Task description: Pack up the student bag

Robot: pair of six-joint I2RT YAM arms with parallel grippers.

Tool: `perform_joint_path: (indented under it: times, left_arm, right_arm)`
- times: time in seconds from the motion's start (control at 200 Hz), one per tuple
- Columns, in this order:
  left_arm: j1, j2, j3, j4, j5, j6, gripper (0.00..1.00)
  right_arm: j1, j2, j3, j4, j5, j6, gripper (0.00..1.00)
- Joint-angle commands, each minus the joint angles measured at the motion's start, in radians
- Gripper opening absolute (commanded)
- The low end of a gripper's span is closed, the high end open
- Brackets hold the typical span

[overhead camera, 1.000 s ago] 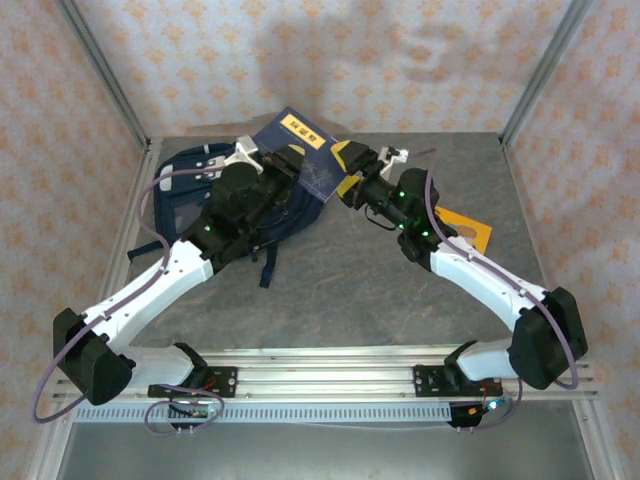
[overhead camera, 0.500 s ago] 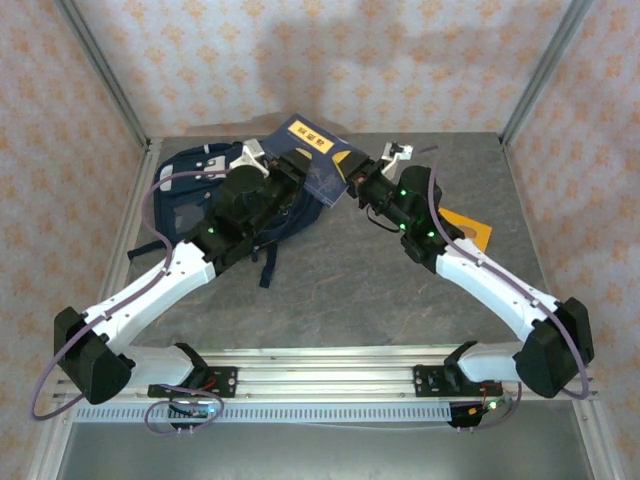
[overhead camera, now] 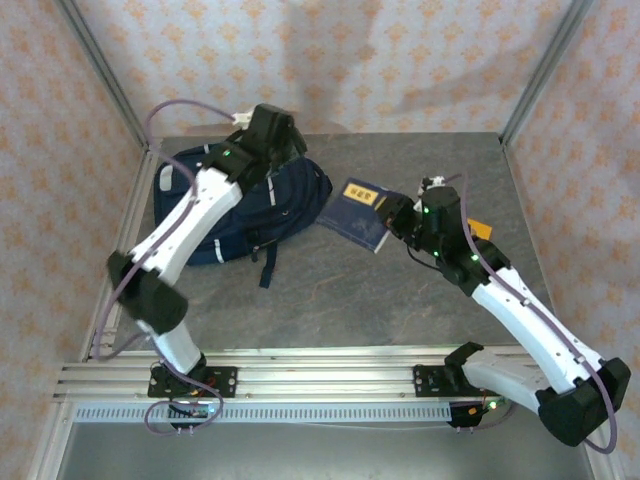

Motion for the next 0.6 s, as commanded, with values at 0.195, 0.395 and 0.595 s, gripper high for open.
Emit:
perform_joint_path:
  times: [0.195,0.395,0.595]
  left_arm:
    - [0.060,0.444,0.446,-0.392,-0.163,0.164,0.80]
    - [0.092,0.571,0.516,-0.387,-0.136,0.140,0.81]
    - [0.113,0.590,0.489,-0.369,-0.108,0.130,0.75]
  right_arm:
    - [-0.028,-0.095,0.026,-0.244,0.065,-0.175,0.00]
    - [-0.029,-0.121,-0.001,-0.274,0.075,-0.199,0.00]
    - [-0.029,-0.099,0.005,-0.256,0.072,-0.212,0.00]
